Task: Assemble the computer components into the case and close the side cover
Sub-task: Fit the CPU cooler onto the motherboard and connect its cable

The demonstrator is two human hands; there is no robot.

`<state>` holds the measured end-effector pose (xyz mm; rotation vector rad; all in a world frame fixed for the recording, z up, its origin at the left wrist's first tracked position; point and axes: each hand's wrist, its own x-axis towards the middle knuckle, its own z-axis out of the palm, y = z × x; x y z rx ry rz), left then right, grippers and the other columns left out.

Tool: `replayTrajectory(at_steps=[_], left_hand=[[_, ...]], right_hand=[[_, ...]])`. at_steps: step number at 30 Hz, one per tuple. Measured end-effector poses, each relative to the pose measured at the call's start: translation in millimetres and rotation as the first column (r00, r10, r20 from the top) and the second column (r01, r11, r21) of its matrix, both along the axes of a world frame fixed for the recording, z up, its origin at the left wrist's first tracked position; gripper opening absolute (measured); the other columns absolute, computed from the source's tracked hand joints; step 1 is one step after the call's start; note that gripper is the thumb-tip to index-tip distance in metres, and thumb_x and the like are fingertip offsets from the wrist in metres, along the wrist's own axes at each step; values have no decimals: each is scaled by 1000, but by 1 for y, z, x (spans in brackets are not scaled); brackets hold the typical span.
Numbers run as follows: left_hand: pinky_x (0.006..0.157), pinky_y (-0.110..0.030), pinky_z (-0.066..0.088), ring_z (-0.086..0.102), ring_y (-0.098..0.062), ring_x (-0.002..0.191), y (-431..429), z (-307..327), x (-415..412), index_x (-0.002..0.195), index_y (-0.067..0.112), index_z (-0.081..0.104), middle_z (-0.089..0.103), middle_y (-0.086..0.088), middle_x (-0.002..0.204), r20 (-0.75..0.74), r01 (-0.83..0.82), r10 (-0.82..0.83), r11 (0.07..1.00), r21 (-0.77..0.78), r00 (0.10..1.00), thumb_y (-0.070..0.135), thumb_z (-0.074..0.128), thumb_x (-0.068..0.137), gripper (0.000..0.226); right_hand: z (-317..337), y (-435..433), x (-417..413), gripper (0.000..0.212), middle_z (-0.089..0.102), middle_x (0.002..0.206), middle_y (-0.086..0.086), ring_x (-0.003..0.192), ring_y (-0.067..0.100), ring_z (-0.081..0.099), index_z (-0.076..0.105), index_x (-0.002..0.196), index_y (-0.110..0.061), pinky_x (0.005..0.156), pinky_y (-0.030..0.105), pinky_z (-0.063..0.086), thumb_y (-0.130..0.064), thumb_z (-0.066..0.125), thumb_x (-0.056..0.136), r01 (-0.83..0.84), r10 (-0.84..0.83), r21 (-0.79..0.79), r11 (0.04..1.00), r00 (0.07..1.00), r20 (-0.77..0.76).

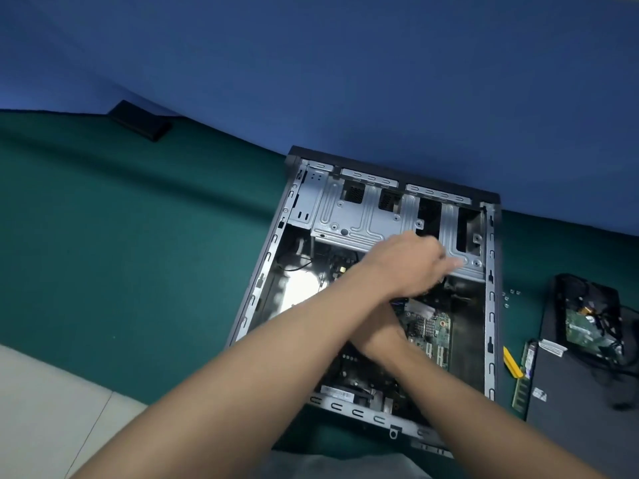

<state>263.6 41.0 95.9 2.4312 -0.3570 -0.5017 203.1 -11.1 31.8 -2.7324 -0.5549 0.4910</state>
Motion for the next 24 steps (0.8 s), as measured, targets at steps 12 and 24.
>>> replayTrajectory(at_steps=[12, 24], left_hand=[[103, -46, 39, 37, -27, 135, 154, -44, -103, 136, 14, 51, 38, -6, 152, 307, -647, 577, 729, 225, 757, 31, 43, 101, 40], [60, -38, 30, 40, -31, 58, 133, -58, -100, 90, 19, 31, 29, 2, 53, 158, -763, 754, 589, 267, 638, 41, 18, 103, 29]], right_hand=[[-19, 24, 68, 23, 64, 72, -6, 61, 5, 56, 69, 82, -25, 66, 26, 42, -43, 58, 92, -246, 206, -69, 967, 909, -361], [-39, 41, 72, 38, 62, 75, 2, 67, 20, 61, 54, 70, -13, 61, 30, 49, -39, 49, 97, -622, 528, -374, 688, 782, -330]])
